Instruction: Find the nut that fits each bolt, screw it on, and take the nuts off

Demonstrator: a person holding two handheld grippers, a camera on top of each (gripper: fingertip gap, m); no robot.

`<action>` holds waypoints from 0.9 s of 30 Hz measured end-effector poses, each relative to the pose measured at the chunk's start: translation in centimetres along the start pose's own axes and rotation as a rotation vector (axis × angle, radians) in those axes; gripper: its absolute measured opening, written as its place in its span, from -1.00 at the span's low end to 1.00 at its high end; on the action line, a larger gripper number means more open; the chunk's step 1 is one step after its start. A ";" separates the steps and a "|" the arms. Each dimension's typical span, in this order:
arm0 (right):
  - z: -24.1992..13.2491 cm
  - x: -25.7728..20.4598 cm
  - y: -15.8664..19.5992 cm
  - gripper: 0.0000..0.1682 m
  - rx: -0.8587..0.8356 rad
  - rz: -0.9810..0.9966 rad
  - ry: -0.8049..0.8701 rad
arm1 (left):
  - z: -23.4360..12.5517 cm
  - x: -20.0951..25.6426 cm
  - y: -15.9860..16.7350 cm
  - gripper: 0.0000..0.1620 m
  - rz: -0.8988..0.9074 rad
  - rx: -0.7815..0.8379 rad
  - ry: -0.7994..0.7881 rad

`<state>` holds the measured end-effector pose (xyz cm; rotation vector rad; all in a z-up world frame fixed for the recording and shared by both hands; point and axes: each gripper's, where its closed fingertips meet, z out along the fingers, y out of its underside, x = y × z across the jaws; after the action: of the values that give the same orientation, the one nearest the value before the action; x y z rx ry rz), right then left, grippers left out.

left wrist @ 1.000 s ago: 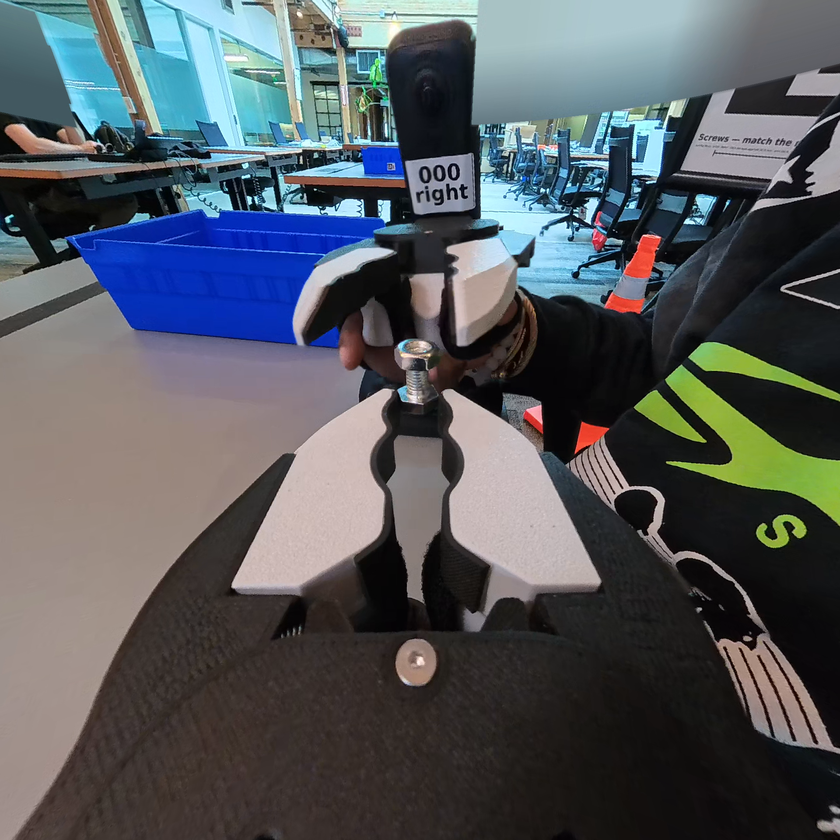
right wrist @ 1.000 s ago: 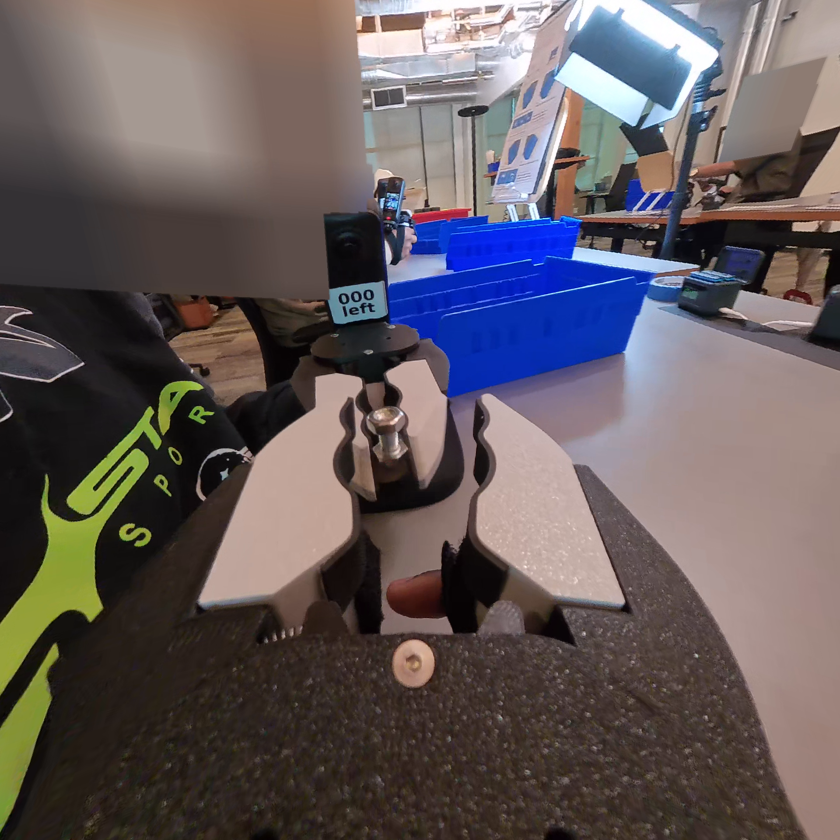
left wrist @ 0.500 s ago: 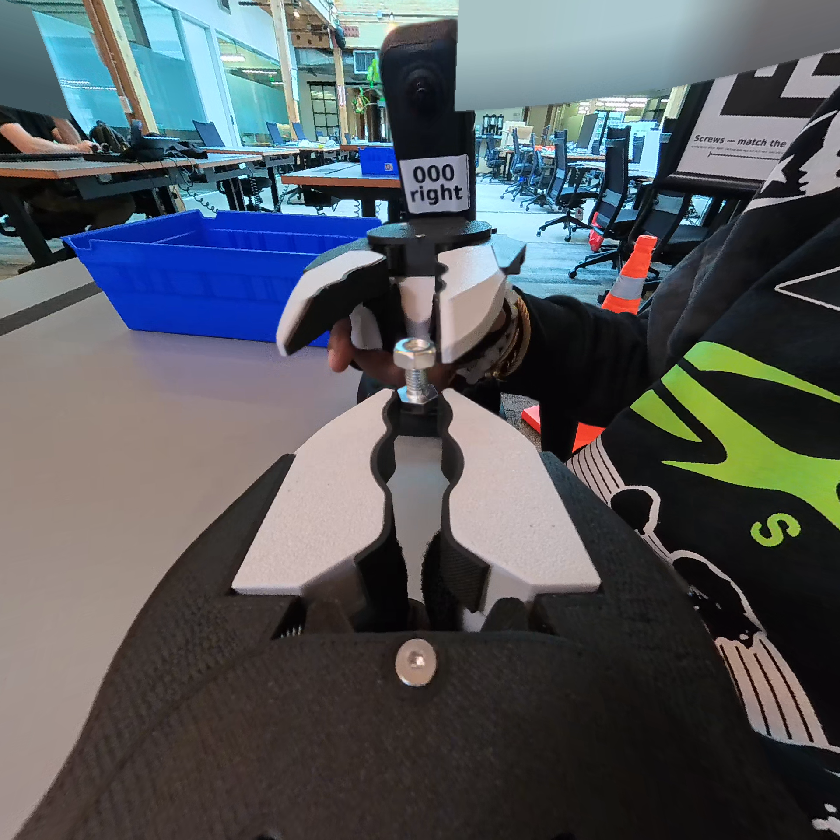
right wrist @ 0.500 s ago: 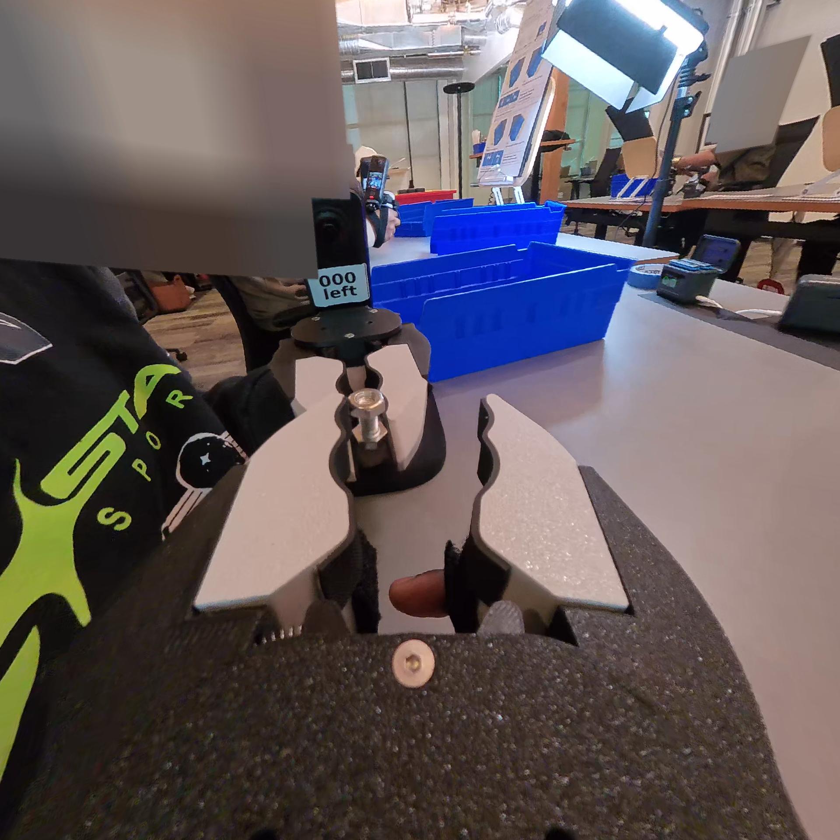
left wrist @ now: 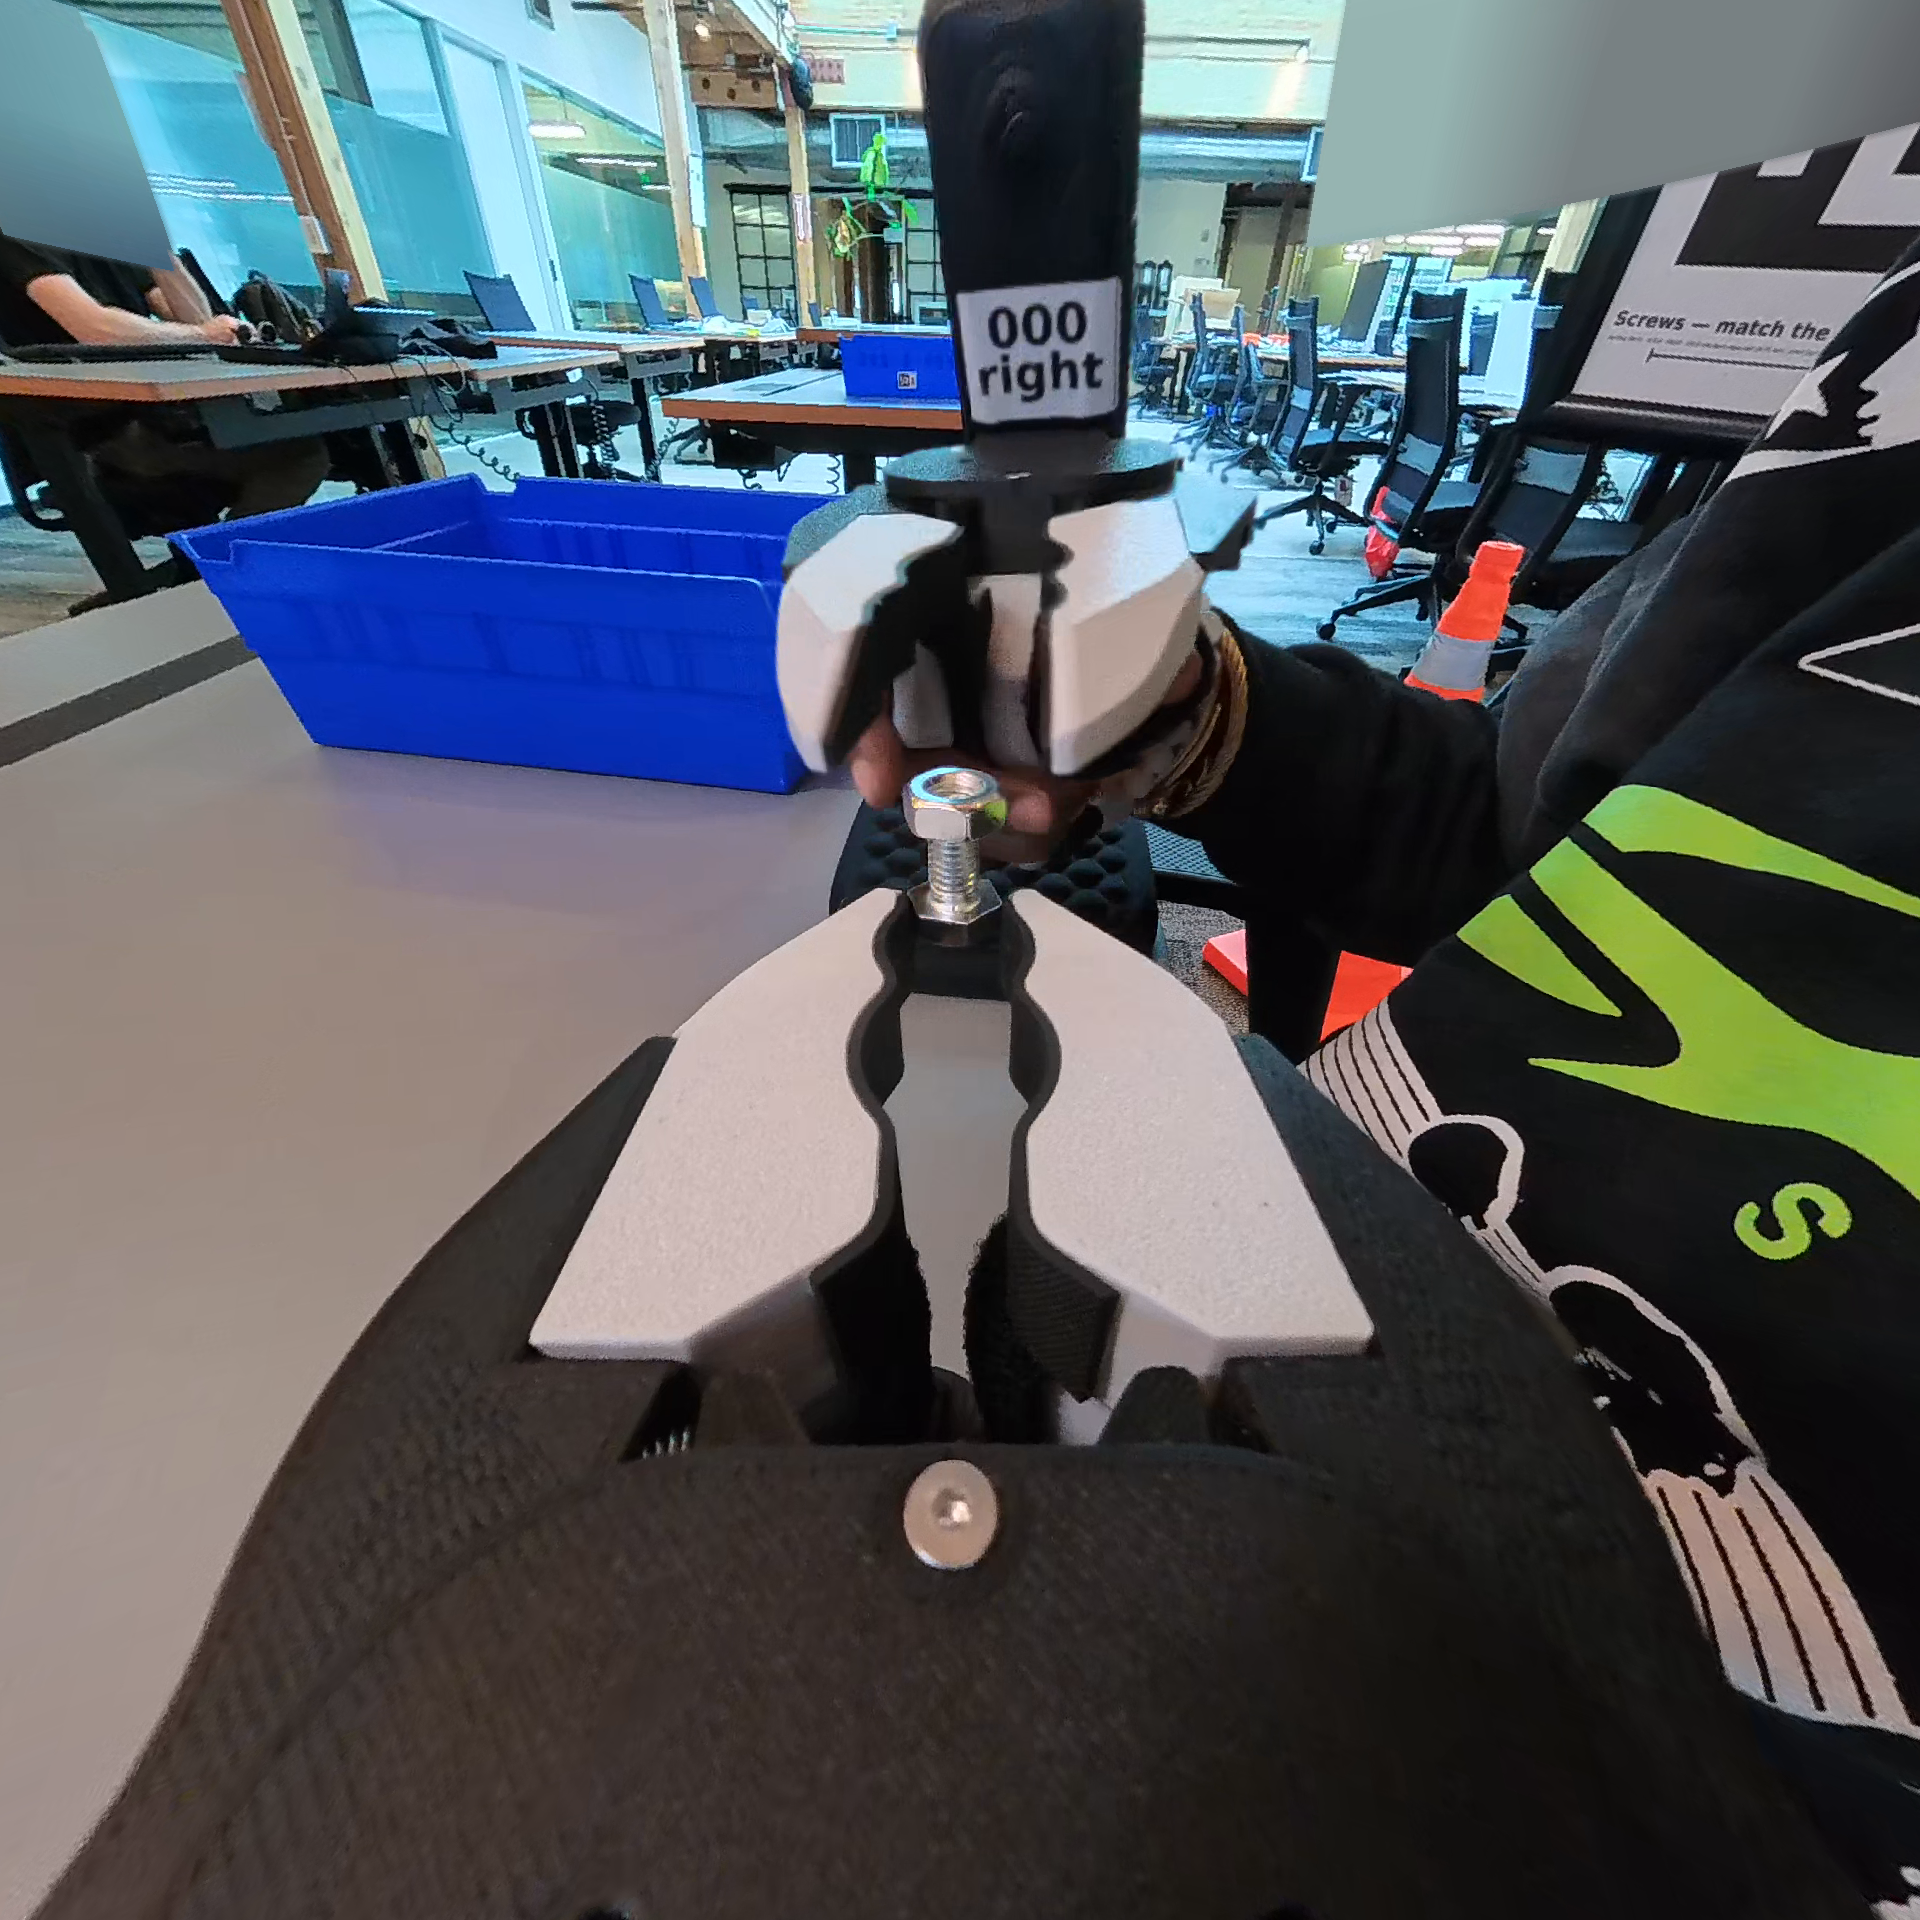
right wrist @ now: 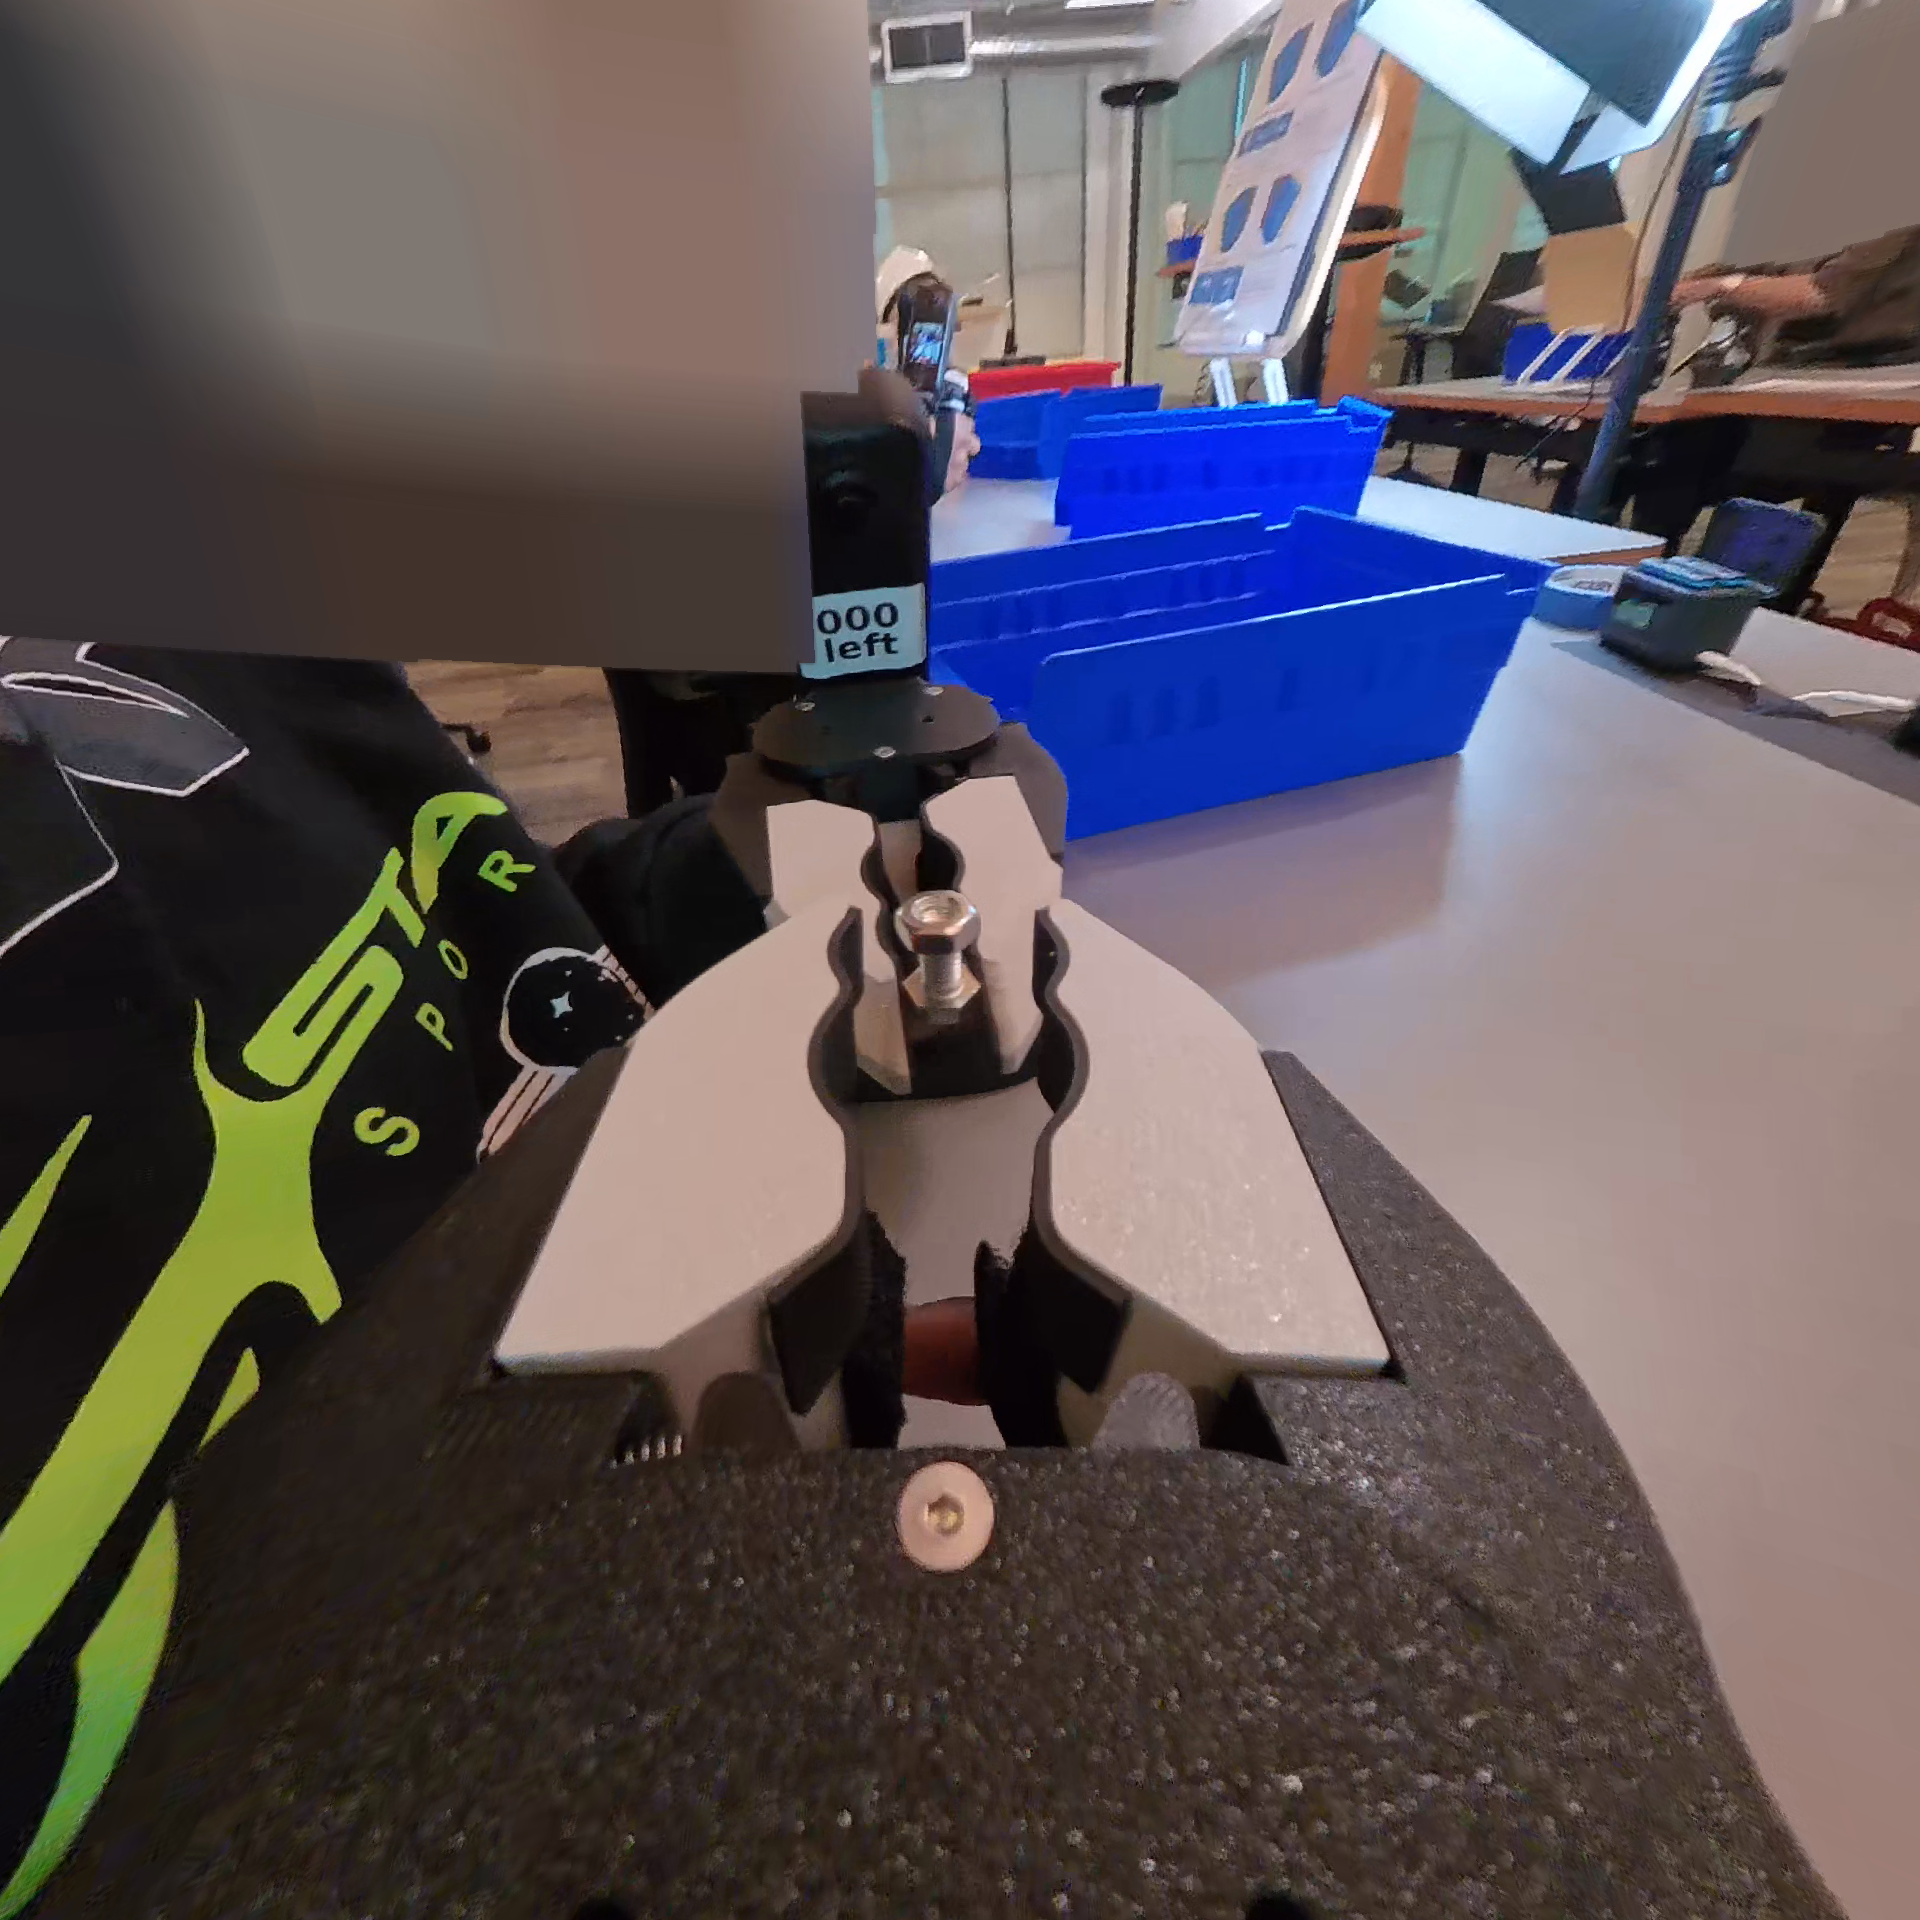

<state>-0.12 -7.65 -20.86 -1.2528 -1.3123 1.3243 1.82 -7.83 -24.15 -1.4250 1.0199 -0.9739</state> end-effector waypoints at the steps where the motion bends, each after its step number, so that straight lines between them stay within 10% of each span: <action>1: 0.3 -0.2 0.1 -0.64 -0.012 -0.003 -0.006 | 0.0 0.0 0.0 -0.81 -0.001 0.001 -0.002; 27: 0.5 0.1 0.3 -0.65 -0.041 -0.006 0.017 | 0.0 -0.2 0.0 -0.81 -0.004 0.004 -0.007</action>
<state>-0.57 -7.64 -21.19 -1.2846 -1.3356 1.2861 1.73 -7.65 -24.16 -1.4269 1.0100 -0.9719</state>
